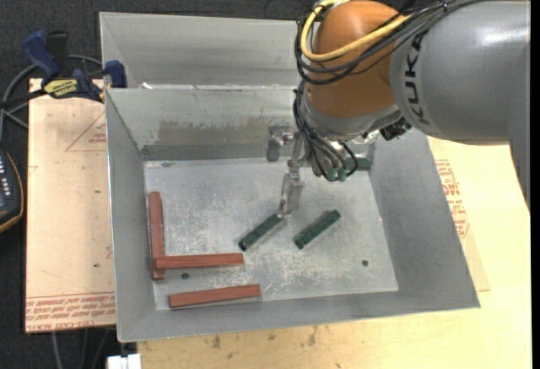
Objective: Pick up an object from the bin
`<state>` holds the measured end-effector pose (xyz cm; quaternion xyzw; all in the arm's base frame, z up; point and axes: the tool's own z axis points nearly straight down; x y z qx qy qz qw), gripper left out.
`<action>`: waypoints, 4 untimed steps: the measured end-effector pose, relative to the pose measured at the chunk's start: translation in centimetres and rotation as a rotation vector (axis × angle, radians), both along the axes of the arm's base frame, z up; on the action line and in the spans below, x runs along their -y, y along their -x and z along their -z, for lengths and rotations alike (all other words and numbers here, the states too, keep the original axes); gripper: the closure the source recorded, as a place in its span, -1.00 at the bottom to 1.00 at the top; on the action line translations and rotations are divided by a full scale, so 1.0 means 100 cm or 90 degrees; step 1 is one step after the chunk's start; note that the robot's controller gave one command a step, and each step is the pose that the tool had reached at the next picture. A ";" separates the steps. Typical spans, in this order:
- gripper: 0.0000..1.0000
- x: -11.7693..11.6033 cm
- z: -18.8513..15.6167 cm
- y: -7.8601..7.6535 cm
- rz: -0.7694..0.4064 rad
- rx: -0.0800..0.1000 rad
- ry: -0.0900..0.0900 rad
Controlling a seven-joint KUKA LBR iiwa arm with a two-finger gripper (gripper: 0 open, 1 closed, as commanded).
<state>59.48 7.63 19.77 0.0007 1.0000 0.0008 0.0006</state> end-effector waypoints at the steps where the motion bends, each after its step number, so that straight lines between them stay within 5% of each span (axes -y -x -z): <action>1: -1.00 0.013 0.130 0.007 -0.265 -0.002 0.000; 2: 1.00 0.013 0.126 0.005 -0.265 0.001 0.000; 3: 1.00 -0.009 0.000 0.004 -0.369 0.007 0.001; 4: 1.00 -0.001 -0.124 -0.010 -0.527 0.007 0.003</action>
Offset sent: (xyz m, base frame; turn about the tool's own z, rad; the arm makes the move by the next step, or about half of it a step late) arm -0.0064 -0.0134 -0.1277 -0.4190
